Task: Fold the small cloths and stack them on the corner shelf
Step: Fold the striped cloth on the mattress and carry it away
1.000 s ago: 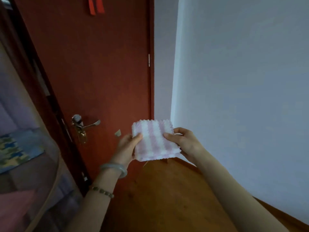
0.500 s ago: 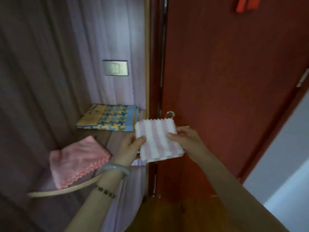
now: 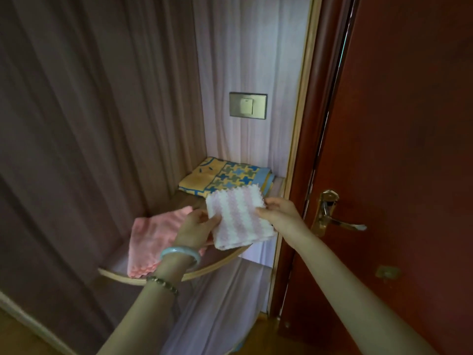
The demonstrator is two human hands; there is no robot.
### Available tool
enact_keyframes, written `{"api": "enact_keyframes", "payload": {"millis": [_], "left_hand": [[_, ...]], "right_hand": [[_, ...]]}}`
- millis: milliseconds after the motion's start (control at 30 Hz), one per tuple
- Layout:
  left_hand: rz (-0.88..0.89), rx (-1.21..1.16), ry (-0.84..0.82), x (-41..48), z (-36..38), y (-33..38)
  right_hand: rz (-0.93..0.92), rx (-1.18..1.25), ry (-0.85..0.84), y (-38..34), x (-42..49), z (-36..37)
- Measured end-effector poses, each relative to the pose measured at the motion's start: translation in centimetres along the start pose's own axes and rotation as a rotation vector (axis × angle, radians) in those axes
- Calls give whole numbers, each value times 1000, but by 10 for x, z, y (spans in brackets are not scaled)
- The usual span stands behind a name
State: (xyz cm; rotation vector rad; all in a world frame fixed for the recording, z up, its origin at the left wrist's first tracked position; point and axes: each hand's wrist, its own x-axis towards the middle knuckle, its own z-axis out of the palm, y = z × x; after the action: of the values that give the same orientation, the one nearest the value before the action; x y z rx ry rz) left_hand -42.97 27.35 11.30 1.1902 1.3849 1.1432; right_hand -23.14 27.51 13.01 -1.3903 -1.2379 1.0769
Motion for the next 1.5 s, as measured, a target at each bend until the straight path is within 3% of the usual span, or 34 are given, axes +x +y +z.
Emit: {"api": "enact_keyframes", "payload": {"millis": [200, 400, 533, 633, 700, 833, 933, 1033, 1133, 1267, 1367, 1500], "left_hand": [[-40, 111, 81, 43, 9, -18], [63, 477, 244, 46, 16, -27], [214, 716, 334, 39, 26, -29], [415, 891, 335, 39, 30, -32], [452, 1021, 279, 37, 34, -28], [367, 1333, 217, 32, 46, -41], [263, 1413, 205, 30, 50, -46], [145, 1428, 216, 25, 54, -37], [114, 1285, 291, 11, 55, -21], [208, 1173, 600, -31, 52, -7], [262, 1073, 840, -77, 48, 4], [204, 910, 1038, -146, 40, 19]], "right_hand": [[-7, -154, -8, 15, 59, 6], [-41, -415, -121, 25, 87, 14], [-331, -890, -64, 25, 101, 14], [-718, -959, -81, 16, 102, 21], [-918, -1020, -149, 20, 101, 28], [-935, -1225, -344, 51, 97, 23], [-881, -1271, -415, 67, 101, 16], [-825, -1248, -483, 58, 102, 15], [-837, -1081, -526, 36, 99, 10], [-950, -772, -446, 6, 87, 7], [-1030, -595, -568, -14, 60, 22], [-1024, -356, -804, -38, -7, 47]]}}
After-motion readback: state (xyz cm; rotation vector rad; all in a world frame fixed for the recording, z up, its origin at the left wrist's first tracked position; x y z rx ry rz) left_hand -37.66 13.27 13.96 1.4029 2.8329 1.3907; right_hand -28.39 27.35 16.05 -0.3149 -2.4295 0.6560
